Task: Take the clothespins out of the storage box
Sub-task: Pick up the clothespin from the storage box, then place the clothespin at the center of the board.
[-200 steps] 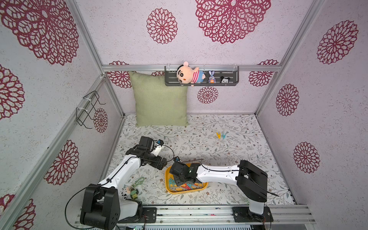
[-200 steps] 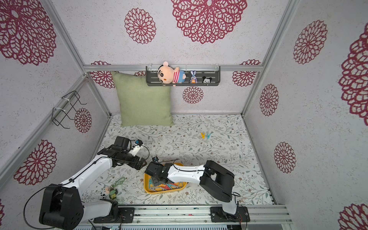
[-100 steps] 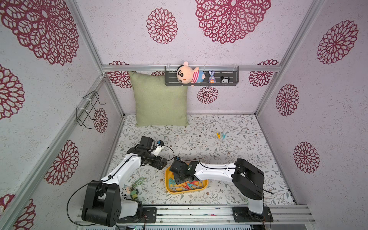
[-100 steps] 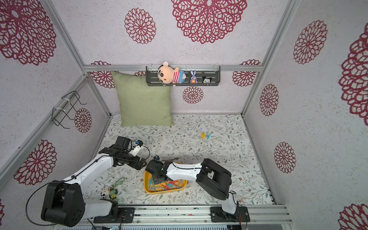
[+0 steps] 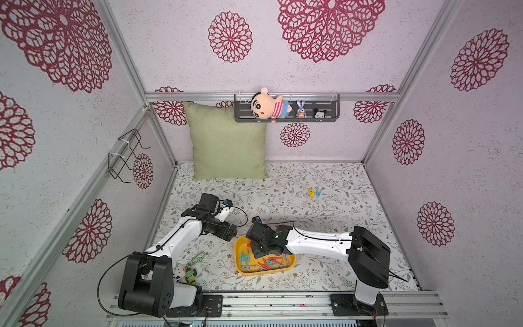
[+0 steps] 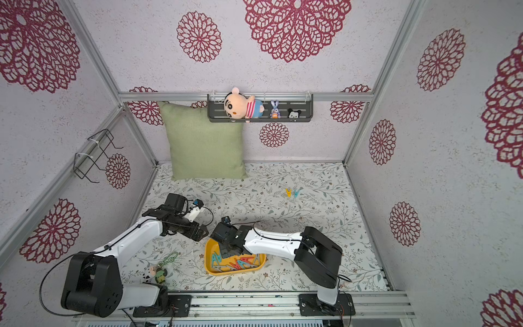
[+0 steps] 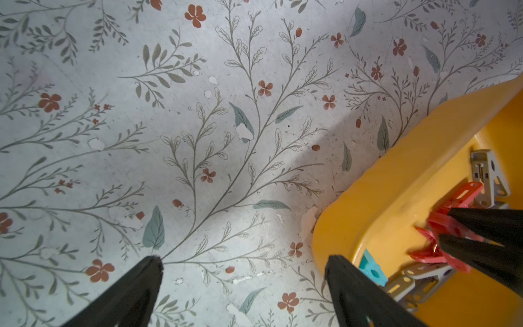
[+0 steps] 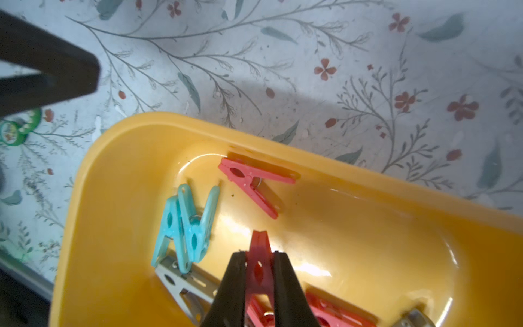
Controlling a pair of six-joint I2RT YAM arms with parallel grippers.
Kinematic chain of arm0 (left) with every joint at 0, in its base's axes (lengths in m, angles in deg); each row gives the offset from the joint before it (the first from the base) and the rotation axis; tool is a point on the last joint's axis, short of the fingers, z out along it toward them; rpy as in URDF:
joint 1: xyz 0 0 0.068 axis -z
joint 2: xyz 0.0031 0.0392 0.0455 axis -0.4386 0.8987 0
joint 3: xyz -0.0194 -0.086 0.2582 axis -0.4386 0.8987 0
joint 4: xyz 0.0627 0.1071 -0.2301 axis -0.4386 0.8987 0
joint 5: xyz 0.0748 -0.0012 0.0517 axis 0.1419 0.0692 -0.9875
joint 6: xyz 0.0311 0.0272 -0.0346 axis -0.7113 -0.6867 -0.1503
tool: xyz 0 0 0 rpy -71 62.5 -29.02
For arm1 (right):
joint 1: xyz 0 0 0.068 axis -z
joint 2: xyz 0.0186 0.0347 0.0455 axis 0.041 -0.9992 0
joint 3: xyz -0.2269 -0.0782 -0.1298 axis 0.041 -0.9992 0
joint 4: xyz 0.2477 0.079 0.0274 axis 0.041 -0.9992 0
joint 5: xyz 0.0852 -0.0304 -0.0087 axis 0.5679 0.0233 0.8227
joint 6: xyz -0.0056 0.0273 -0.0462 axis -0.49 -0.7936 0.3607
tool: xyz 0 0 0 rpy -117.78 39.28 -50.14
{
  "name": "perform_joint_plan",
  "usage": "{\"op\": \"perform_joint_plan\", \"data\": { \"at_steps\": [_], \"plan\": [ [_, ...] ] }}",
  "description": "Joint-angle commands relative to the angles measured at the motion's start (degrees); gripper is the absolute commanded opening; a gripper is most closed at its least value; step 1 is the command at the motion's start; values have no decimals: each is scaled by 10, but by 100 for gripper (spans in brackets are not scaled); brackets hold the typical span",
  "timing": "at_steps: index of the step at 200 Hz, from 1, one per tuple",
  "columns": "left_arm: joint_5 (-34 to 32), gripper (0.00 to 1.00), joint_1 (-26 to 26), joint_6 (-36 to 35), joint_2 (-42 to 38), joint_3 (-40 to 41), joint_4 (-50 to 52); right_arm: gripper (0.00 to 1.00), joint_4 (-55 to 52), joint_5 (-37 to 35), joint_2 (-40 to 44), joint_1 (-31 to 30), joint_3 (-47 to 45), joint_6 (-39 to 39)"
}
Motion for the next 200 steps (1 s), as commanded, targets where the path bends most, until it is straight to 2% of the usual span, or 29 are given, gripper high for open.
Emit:
{"op": "perform_joint_plan", "data": {
  "at_steps": [1, 62, 122, 153, 200],
  "plan": [
    [-1, 98, -4, -1, 2, -7, -9, 1, -5, -10, 35, 2, -7, -1],
    [-4, 98, -4, -1, -3, -5, -8, 2, -14, -14, 95, 20, -23, -23],
    [-9, 98, -3, -1, -6, -8, -5, 4, -19, 34, 190, 114, -66, -18],
    [-6, 98, -2, -1, -6, -8, -5, 4, -74, 29, 210, 197, -66, 12],
    [-6, 98, -2, -1, -7, -8, -4, 5, -87, 26, 205, 375, -67, 99]
  ]
}}
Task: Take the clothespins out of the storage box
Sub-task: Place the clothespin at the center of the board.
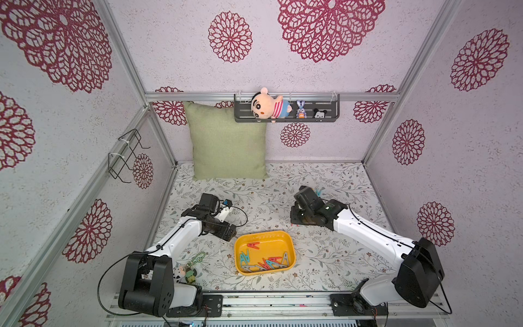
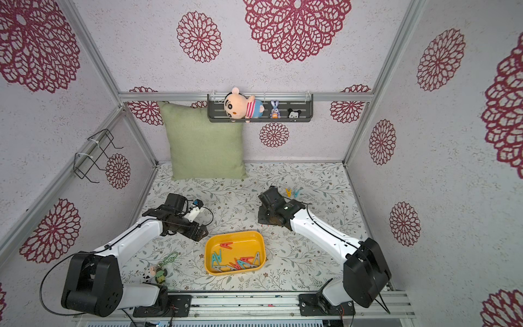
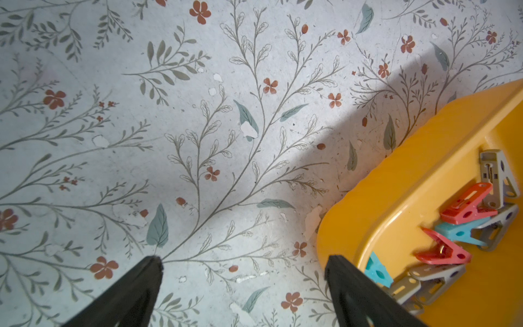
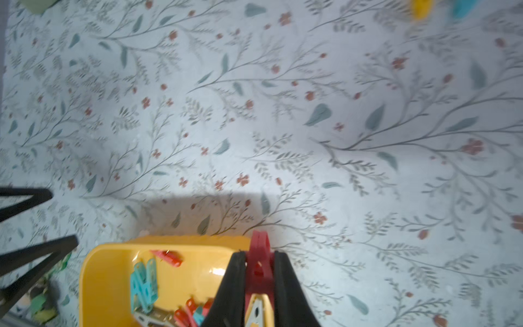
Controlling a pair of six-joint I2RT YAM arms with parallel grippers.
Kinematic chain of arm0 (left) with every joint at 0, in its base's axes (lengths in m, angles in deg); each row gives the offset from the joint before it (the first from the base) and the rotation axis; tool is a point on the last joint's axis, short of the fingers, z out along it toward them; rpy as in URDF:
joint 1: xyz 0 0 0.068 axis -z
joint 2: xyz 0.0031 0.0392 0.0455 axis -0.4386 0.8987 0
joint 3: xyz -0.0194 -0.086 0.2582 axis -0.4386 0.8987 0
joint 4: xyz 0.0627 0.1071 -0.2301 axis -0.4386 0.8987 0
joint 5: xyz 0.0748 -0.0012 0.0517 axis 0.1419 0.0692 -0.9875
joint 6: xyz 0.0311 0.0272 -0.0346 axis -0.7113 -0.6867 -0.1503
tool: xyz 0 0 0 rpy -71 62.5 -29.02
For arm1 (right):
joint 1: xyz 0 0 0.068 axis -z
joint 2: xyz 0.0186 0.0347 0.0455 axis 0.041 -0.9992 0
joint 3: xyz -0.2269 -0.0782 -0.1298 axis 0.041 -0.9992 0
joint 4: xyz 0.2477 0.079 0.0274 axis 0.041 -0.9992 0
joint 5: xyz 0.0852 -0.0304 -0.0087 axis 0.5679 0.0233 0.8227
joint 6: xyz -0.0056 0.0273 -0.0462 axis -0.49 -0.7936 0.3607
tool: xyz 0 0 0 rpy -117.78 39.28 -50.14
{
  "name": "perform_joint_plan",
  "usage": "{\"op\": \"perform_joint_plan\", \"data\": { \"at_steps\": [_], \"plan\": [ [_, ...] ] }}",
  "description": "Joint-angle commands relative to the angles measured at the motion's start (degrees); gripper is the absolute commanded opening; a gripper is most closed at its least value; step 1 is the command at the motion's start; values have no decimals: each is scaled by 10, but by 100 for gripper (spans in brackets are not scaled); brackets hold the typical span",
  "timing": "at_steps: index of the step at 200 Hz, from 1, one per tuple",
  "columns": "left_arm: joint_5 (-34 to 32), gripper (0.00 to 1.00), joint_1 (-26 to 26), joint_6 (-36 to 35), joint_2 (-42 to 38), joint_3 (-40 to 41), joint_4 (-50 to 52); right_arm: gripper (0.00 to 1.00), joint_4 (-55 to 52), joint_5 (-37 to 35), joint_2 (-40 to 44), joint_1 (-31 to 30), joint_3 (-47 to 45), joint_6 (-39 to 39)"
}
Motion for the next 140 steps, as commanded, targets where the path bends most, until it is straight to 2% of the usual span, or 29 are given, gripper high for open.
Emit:
{"op": "perform_joint_plan", "data": {
  "at_steps": [1, 28, 63, 96, 140],
  "plan": [
    [1, 98, -2, -1, -7, -8, -5, 5, -23, -7, 7, 80, 2, 64],
    [-2, 98, -2, -1, -13, -6, -6, 5, -10, -8, -43, 168, 30, 118],
    [1, 98, -2, -1, -17, -8, -6, 5, 16, -9, -132, 254, 68, 184],
    [1, 98, -2, -1, -22, -7, -6, 3, 15, -43, -231, 294, 134, 219],
    [4, 98, -2, -1, -23, -6, -5, 5, 13, -14, -336, 332, 237, 252]
  ]
}}
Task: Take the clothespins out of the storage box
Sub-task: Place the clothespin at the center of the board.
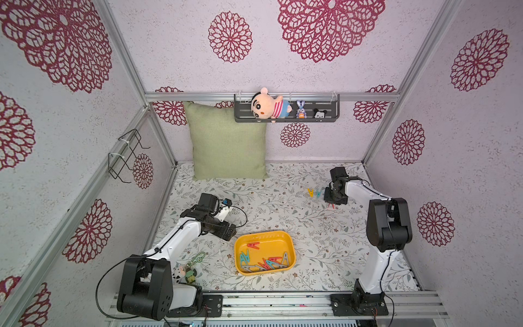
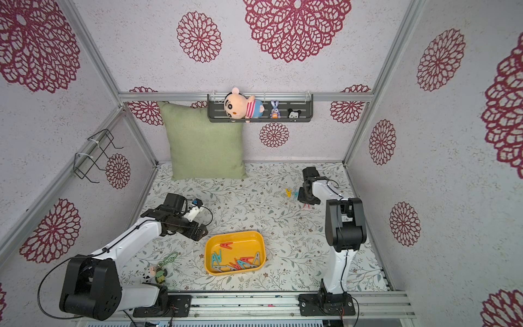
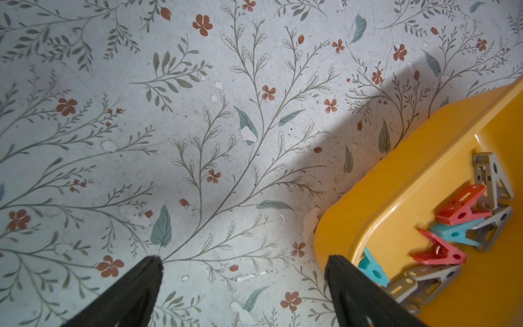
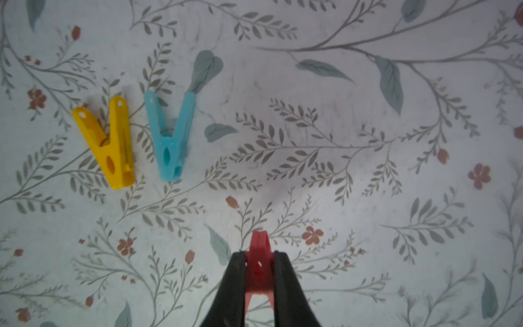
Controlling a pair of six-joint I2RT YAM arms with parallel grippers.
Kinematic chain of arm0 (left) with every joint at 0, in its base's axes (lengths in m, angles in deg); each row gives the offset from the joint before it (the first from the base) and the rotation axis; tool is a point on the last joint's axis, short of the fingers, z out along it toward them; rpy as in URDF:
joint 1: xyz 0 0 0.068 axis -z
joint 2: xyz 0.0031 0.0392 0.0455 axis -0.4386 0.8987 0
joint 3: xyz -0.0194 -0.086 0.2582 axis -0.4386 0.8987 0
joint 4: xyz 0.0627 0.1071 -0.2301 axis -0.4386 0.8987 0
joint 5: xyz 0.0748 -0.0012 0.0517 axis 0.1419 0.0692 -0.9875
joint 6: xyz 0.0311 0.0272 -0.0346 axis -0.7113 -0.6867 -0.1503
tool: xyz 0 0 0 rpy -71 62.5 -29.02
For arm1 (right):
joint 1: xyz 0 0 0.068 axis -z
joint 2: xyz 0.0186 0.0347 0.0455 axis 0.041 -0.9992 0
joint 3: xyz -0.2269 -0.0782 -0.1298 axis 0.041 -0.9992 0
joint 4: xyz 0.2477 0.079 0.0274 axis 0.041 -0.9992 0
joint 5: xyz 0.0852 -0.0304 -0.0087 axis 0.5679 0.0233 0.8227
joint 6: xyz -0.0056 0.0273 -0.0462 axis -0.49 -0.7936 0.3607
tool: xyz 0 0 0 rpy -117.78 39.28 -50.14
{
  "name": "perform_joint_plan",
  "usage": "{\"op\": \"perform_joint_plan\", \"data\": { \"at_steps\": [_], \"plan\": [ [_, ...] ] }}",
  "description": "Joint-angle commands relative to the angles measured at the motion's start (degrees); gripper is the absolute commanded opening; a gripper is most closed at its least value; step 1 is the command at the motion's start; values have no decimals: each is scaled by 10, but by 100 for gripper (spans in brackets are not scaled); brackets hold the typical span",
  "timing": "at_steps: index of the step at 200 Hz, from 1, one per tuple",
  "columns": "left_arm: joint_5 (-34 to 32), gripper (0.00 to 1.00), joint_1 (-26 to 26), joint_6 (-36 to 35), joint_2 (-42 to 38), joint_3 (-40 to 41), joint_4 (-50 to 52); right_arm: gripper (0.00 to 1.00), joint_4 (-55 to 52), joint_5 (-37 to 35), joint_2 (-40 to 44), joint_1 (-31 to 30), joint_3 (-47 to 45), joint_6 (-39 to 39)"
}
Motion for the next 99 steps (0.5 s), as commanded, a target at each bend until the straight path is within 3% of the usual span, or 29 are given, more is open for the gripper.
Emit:
{"op": "perform_joint_plan", "data": {
  "at_steps": [1, 53, 99],
  "plan": [
    [4, 98, -2, -1, -9, -6, -5, 5, -5, 3, -35, 15, 66, 40],
    [2, 98, -2, -1, -10, -5, -5, 6, -80, 13, -148, 22, 235, 75],
    [3, 98, -2, -1, -11, -4, -5, 9, -99, 36, -181, 21, 280, 80]
  ]
}}
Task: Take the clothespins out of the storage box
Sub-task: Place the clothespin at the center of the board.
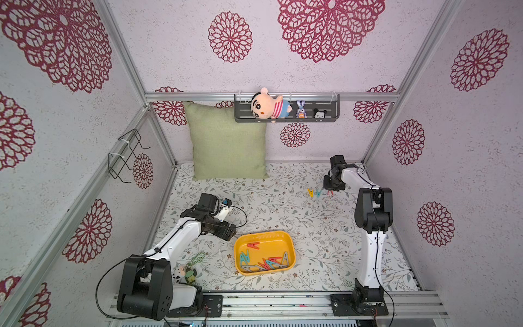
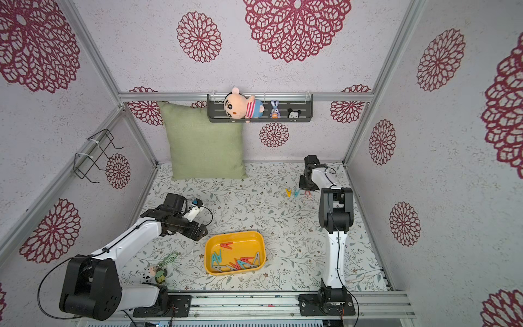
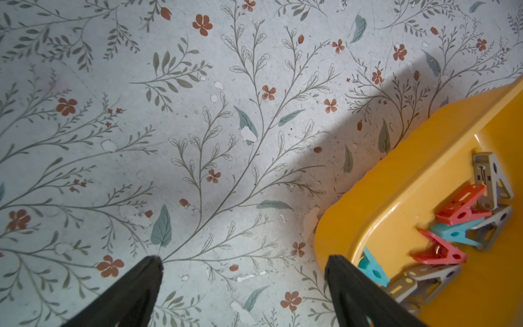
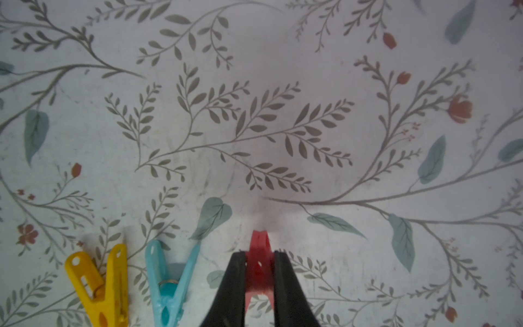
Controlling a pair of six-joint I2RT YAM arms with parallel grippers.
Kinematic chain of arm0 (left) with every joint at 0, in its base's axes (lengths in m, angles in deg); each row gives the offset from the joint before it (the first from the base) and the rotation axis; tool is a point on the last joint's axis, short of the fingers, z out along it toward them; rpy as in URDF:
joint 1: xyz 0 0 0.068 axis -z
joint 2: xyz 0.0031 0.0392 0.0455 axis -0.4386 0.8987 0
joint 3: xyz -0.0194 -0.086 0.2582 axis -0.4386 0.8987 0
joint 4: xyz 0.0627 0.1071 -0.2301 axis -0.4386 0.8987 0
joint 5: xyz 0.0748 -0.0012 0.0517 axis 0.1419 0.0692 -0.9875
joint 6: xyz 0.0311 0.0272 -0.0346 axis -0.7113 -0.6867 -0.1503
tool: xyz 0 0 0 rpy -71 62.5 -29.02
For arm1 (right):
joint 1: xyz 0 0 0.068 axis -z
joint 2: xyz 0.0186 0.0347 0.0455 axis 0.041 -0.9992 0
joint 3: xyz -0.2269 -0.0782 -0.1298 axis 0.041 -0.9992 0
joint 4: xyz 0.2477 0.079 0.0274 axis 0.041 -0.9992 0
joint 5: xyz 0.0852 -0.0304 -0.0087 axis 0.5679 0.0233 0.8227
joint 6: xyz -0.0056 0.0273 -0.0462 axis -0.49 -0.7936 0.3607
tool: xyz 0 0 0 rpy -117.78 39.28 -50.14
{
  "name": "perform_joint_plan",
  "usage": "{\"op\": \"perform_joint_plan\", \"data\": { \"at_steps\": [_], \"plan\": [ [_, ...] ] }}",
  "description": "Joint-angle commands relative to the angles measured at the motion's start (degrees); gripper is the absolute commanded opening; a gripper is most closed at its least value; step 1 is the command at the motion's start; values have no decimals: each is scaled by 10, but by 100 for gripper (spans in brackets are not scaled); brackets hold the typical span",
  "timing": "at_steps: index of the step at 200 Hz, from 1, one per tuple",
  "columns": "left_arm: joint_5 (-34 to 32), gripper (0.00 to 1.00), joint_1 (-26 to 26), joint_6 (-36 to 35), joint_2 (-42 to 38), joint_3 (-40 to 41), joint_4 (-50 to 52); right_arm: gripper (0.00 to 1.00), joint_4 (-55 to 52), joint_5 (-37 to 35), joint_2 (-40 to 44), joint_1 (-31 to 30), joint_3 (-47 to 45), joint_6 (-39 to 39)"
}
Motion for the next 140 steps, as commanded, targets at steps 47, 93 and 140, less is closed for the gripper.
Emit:
{"op": "perform_joint_plan", "data": {
  "at_steps": [47, 93, 140],
  "plan": [
    [4, 98, -2, -1, -12, -4, -5, 11, -37, 29, -16, -4, 18, 18],
    [3, 98, -2, -1, -12, -3, -6, 15, -36, 34, -24, -7, 25, 18],
    [3, 98, -2, -2, -14, -3, -7, 26, -43, 31, -33, -10, 37, 17]
  ]
}}
